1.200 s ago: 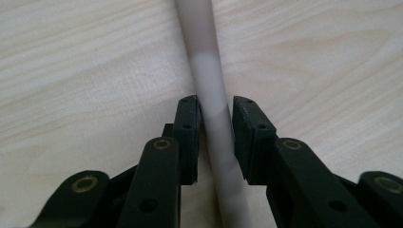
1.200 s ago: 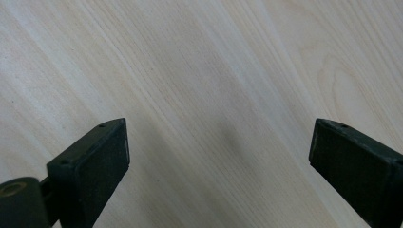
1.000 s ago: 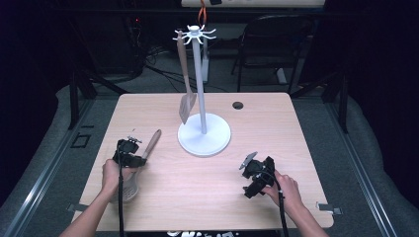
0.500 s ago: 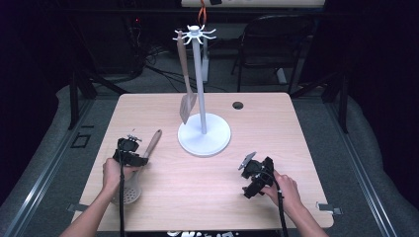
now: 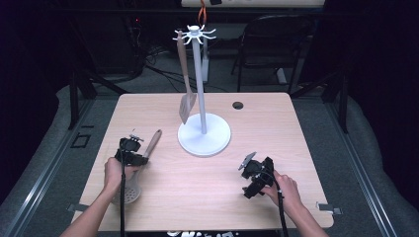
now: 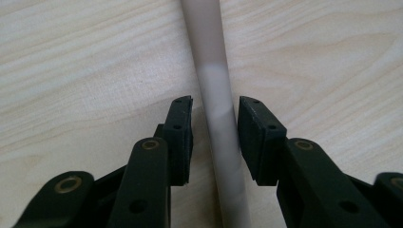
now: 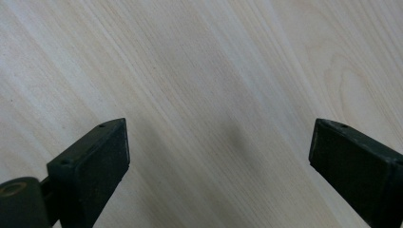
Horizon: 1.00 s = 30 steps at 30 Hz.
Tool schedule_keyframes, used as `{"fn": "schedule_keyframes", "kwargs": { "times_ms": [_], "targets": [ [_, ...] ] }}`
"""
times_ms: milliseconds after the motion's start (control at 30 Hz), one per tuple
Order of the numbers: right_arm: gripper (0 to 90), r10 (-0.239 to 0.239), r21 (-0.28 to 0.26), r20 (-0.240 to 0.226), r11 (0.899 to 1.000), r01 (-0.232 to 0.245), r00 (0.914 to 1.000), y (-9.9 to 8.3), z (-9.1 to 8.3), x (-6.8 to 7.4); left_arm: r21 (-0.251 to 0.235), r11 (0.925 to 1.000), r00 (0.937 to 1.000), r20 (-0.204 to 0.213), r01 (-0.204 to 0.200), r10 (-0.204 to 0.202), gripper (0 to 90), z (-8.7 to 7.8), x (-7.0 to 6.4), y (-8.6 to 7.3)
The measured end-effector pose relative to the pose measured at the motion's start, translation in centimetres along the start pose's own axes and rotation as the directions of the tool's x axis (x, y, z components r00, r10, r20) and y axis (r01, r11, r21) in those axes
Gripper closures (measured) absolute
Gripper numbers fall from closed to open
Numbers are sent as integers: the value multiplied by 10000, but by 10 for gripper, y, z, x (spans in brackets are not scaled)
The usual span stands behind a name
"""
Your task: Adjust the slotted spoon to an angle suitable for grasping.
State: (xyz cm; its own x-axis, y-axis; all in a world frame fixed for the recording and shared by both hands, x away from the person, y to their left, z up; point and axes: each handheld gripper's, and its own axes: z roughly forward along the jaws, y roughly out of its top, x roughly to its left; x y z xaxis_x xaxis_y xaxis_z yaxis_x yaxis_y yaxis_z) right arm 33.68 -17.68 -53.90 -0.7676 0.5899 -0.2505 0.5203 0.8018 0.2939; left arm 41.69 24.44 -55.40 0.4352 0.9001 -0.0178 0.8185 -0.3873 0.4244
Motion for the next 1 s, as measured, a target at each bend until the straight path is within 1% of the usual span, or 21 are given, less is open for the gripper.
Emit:
{"fn": "schedule_keyframes", "kwargs": {
  "times_ms": [33,67,133,267,300,367,400,467,500,567,600,633,667,700,767,800,833,867,933,967,1000],
  "targets": [
    [59,74,-86,-79,9999,-75,9999,0,1,0,73,9999,9999,-135,-100,101,677,1,-1,2],
    [59,60,-74,-98,10000,-61,9999,0,1,0,177,9997,9997,-175,-172,175,677,2,-2,3],
    [59,77,-106,-120,9999,-78,9999,0,1,0,166,9997,9996,-181,-204,207,713,3,-3,4],
    [59,116,-170,-168,9998,-118,9998,-1,2,1,522,9982,9987,-392,-306,327,718,3,-6,9],
    [59,53,-52,-116,10000,-54,9999,0,1,0,558,9980,9988,-372,-305,326,720,3,-6,10],
    [59,60,-47,-178,10000,-61,9998,-1,2,0,561,9981,9992,-297,-260,277,722,3,-5,10],
    [59,16,11,-120,10000,-16,9999,0,1,0,561,9981,9992,-297,-260,277,723,3,-5,10],
    [59,152,-151,-261,9998,-156,9995,-1,2,1,441,9990,9999,-106,-88,93,727,3,-2,8],
    [59,61,-37,-124,10000,-62,9999,0,1,1,441,9990,9999,-106,-88,93,729,3,-2,8],
    [60,87,-70,-104,9999,-87,9999,-1,1,1,210,9996,9993,314,175,-182,735,2,2,5],
    [60,98,-92,-117,9999,-99,9999,-1,2,1,210,9996,9993,314,175,-182,739,2,2,5],
    [60,84,-62,-99,9999,-84,9999,-1,2,0,-10,9998,9988,444,213,-213,742,0,2,4],
    [60,84,-62,-99,9999,-84,9999,-1,2,0,-10,9998,9988,444,213,-213,744,0,2,4],
    [60,8,19,-153,10000,-8,9999,0,1,0,-109,9997,9988,443,199,-194,744,-2,2,3],
    [60,50,-1,-159,10000,-50,9999,-1,1,0,-514,9986,9987,492,148,-122,755,-7,2,2],
    [60,50,-1,-159,10000,-50,9999,-1,1,0,-514,9986,9987,492,148,-122,759,-7,2,2],
    [60,55,6,-90,10000,-55,9999,-1,1,0,-645,9978,9985,527,152,-118,759,-8,2,1],
    [60,59,-7,-100,10000,-59,9999,-1,1,0,-911,9958,9984,561,131,-80,762,-11,3,-1],
    [60,59,-2,-99,10000,-59,9999,0,1,1,-996,9950,9984,564,98,-42,762,-12,3,-1],
    [60,59,-3,-93,10000,-59,9999,0,1,1,-1240,9922,9974,717,143,-54,762,-14,5,-3],
    [60,59,-3,-93,10000,-59,9999,0,1,1,-1240,9922,9974,717,143,-54,762,-14,5,-3]
  ]
}}
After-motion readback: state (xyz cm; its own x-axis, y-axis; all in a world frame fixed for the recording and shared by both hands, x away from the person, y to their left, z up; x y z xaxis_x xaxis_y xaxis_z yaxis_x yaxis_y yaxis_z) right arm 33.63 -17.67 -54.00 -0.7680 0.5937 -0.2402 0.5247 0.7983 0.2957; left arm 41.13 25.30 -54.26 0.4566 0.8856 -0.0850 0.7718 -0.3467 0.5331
